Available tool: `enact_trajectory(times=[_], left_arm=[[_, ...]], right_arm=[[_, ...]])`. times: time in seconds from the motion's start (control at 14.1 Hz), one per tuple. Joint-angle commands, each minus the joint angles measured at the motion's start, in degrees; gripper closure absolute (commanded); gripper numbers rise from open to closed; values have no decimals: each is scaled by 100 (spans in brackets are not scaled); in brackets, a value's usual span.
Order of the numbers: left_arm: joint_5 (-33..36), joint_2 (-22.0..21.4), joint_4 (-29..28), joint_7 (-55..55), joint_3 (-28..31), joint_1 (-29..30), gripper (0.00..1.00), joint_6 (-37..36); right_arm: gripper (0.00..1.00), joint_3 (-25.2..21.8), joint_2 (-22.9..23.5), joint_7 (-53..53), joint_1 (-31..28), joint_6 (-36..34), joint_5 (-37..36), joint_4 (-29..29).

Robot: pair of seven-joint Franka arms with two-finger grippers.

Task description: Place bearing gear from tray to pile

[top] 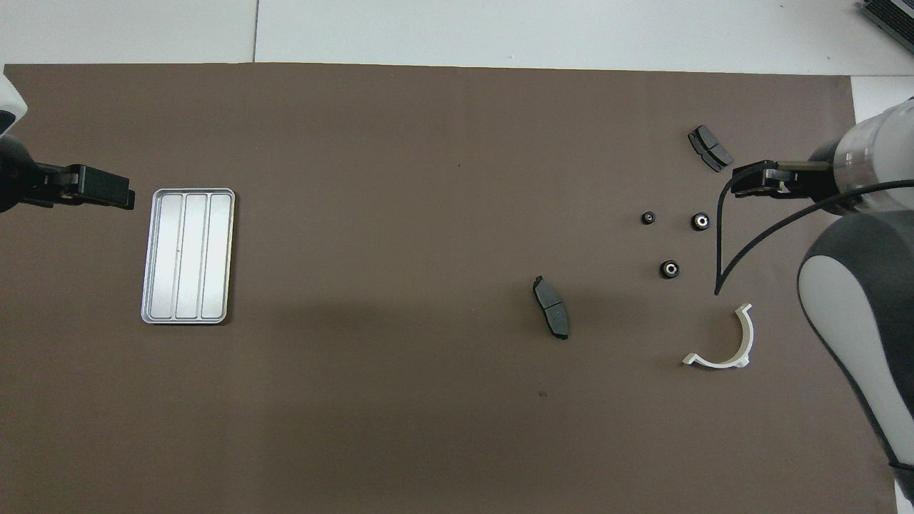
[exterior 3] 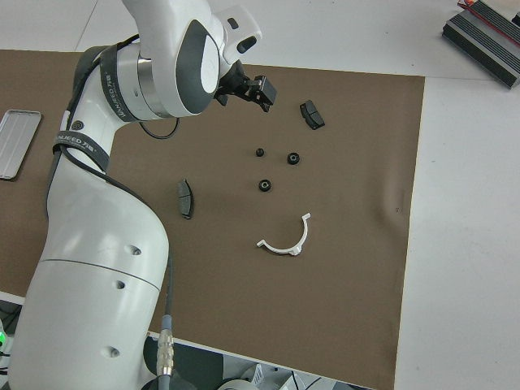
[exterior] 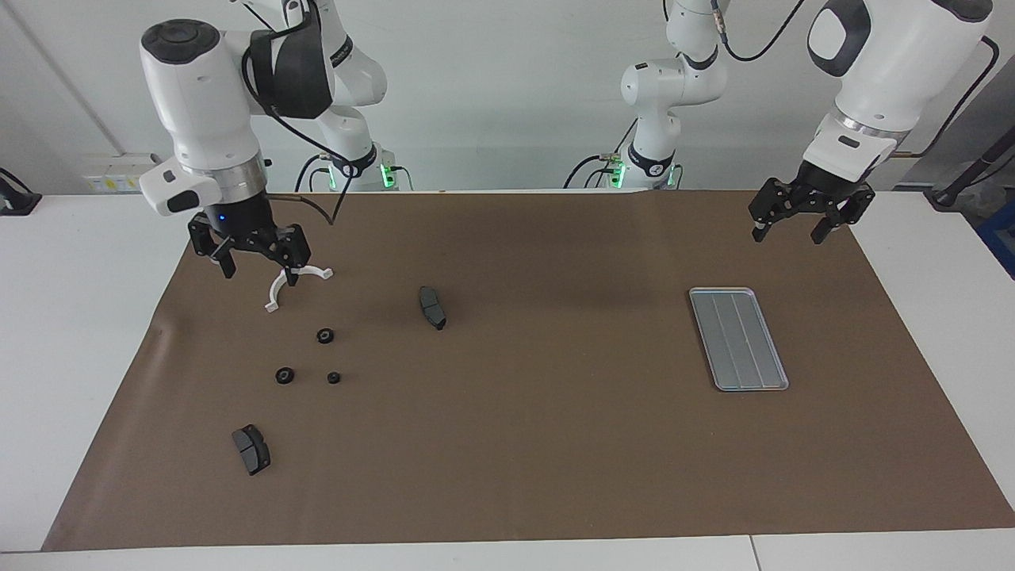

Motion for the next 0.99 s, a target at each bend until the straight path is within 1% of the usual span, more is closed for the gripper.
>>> enact_trajectory(times=[0.0,0.21,0.35,0.57,0.92], left_arm=[[13,-183,-222,3,20,1,0,105],[13,-183,-222,3,20,1,0,105],[13,-183,-214,3,20,1,0,105],[13,-183,-222,3,20,1,0,105],[13,-183,-222,3,20,1,0,105]], right_arm=[[0,-260,-220,-72,35,-551,431,191],[0,-654,-211,-116,254,-1271,616,630],[0,-1015,-194,-238,518,-1353,802,668],[0,-1025,-290,-389,536,-1371,802,510],[0,-1017,-308,-388,589,-1423,679,509]])
